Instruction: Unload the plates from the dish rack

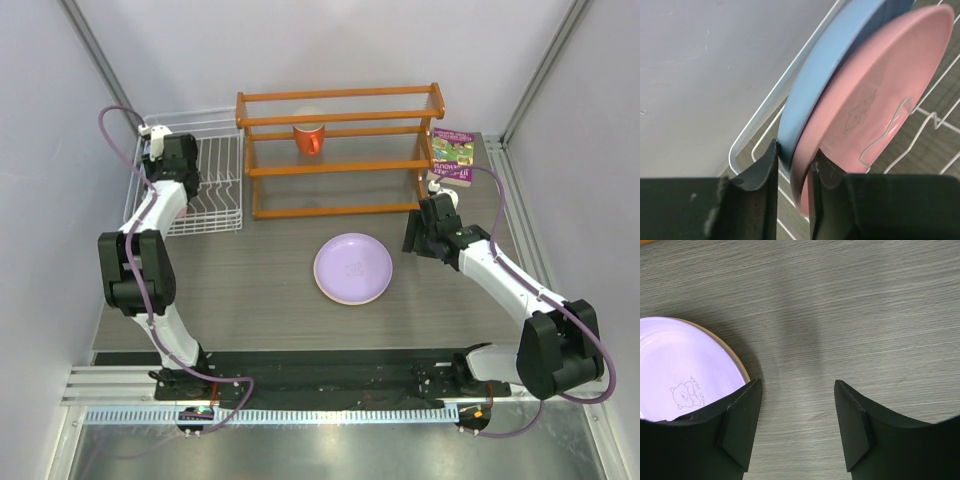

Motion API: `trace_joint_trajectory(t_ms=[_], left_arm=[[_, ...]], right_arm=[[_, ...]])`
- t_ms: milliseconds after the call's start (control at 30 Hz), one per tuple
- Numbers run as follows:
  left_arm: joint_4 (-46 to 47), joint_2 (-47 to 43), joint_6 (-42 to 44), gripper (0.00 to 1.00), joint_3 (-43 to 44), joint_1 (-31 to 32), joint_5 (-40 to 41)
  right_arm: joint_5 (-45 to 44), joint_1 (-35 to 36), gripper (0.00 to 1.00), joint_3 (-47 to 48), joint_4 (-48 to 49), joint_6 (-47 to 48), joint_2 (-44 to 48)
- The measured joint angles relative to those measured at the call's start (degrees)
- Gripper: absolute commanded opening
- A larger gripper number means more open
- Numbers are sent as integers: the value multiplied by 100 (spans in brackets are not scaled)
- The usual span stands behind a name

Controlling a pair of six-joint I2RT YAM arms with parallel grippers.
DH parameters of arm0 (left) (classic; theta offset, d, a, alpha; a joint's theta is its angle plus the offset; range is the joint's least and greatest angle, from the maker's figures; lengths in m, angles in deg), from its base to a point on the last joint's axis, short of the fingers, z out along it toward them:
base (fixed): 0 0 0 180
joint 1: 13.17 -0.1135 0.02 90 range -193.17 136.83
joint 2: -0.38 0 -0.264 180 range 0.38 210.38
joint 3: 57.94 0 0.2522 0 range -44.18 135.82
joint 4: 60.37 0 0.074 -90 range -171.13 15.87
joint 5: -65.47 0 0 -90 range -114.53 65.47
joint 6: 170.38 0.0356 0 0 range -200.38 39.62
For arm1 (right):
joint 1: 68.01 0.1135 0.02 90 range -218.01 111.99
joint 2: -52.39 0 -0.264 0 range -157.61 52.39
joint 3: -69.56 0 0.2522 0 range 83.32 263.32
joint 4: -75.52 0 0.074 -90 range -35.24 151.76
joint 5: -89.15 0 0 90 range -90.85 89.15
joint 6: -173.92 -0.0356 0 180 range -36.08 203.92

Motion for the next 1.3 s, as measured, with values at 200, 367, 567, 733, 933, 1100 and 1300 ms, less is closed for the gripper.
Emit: trace_joint_trajectory(t_ms=[200,367,567,733,933,1100,1300], left_arm=[[-297,0,90,0,52,0,50],[-455,-72,63,0,83,11,-4],[-667,-319,101,0,83,13,-136],[-848,-452,153,0,83,26,-221],[-1047,-734,280,9,83,26,-254],[-1054,-938,372,7,83,26,-225],[-1034,-1073,437,2,57,26,-157]], right_arm=[[7,-7,65,-4,2,0,0],[9,-7,67,-55,4,0,0],[4,-7,68,-149,7,-15,2],[4,-7,68,-164,7,-17,4],[4,-7,68,-168,7,-17,4],[7,-7,68,-173,11,-17,11],[7,-7,68,-214,33,-15,17]])
